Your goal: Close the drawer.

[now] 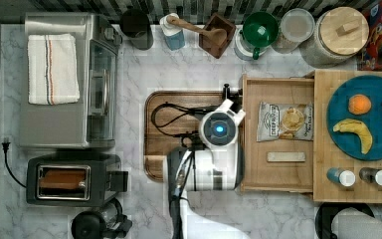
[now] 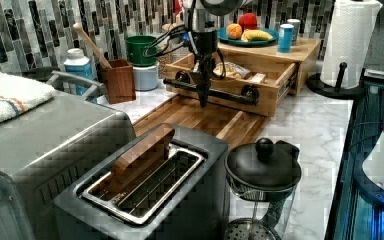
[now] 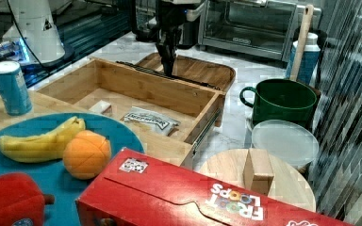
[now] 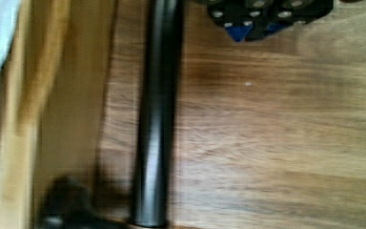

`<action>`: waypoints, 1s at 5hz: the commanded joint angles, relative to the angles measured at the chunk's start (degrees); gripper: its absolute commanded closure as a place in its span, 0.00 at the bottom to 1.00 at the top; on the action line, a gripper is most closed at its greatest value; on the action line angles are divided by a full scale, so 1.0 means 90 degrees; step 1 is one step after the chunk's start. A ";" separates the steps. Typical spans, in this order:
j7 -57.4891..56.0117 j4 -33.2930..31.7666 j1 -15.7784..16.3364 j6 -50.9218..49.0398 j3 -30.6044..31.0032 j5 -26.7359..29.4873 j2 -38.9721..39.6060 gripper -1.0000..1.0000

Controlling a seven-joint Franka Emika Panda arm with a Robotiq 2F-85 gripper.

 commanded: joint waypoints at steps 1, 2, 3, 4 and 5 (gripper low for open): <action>-0.0368 0.0676 -0.0438 0.0465 -0.0277 -0.0139 0.0242 1.00; -0.0569 0.0781 -0.0900 0.0611 -0.0179 -0.0530 0.0299 1.00; -0.1376 0.1264 -0.1086 0.0035 -0.0455 -0.0325 0.0441 1.00; -0.2248 0.1544 -0.1415 -0.0073 -0.0621 0.0077 0.0627 1.00; -0.2716 0.1523 -0.1628 0.0197 -0.0783 0.0204 0.0649 1.00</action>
